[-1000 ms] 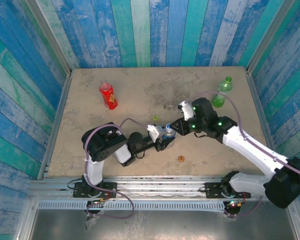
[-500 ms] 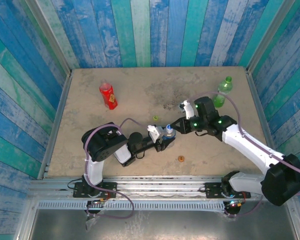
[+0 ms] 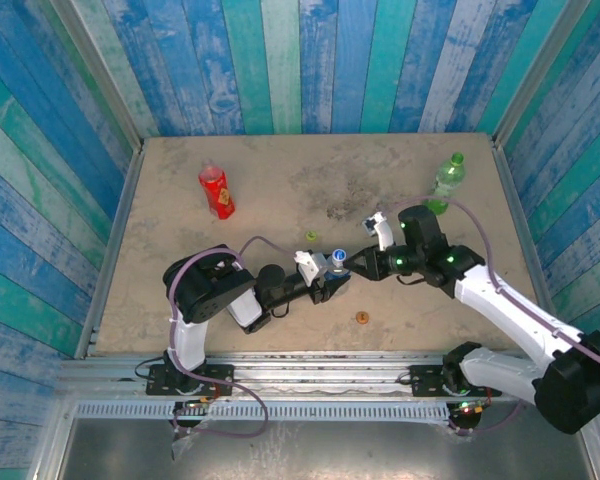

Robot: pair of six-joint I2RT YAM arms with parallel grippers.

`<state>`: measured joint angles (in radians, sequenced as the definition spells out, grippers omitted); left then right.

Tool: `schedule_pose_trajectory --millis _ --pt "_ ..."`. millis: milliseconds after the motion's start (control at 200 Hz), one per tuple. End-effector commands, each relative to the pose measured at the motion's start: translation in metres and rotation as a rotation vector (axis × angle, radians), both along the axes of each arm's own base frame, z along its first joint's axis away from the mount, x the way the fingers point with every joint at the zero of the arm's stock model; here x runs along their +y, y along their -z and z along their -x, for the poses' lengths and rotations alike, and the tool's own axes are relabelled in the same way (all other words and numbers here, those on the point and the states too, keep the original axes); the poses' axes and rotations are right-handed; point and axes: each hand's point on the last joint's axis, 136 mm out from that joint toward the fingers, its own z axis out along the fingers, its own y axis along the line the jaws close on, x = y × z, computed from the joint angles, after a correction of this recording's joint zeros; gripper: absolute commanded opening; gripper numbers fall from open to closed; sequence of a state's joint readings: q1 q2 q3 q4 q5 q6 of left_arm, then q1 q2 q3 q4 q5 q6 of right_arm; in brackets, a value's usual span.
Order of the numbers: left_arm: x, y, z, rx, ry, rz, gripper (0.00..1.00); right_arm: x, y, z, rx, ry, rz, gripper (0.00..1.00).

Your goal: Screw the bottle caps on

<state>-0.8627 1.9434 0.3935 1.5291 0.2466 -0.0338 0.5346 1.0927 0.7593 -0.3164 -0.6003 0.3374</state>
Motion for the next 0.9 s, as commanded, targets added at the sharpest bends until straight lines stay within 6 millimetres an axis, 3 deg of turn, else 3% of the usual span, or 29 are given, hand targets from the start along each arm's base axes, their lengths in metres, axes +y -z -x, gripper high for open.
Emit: schedule_pose_trajectory --millis 0,150,215,325,395,526,711,896 --pt "0.002 -0.003 0.004 -0.016 0.015 -0.015 0.55 -0.007 -0.011 0.004 -0.143 -0.076 0.069 0.40" --pt "0.004 0.000 0.012 -0.059 0.050 -0.089 0.54 -0.029 -0.020 0.004 -0.351 -0.179 0.280 0.65" --pt "0.003 0.000 0.016 -0.062 0.076 -0.125 0.55 -0.034 -0.021 0.011 -0.481 -0.307 0.365 0.66" --pt "-0.002 0.004 0.023 -0.053 0.136 -0.180 0.56 -0.041 -0.024 0.005 -0.667 -0.407 0.501 0.67" --pt "-0.003 0.004 0.025 -0.054 0.158 -0.186 0.56 -0.031 -0.028 0.012 -0.733 -0.537 0.513 0.68" --pt "-0.005 0.005 0.027 -0.054 0.172 -0.185 0.56 -0.014 -0.026 0.022 -0.750 -0.717 0.495 0.68" --pt "-0.005 0.006 0.028 -0.062 0.177 -0.192 0.56 -0.001 -0.015 0.019 -0.704 -0.817 0.503 0.62" --pt "-0.004 0.008 0.027 -0.061 0.170 -0.205 0.56 0.006 -0.016 0.008 -0.691 -0.826 0.515 0.46"
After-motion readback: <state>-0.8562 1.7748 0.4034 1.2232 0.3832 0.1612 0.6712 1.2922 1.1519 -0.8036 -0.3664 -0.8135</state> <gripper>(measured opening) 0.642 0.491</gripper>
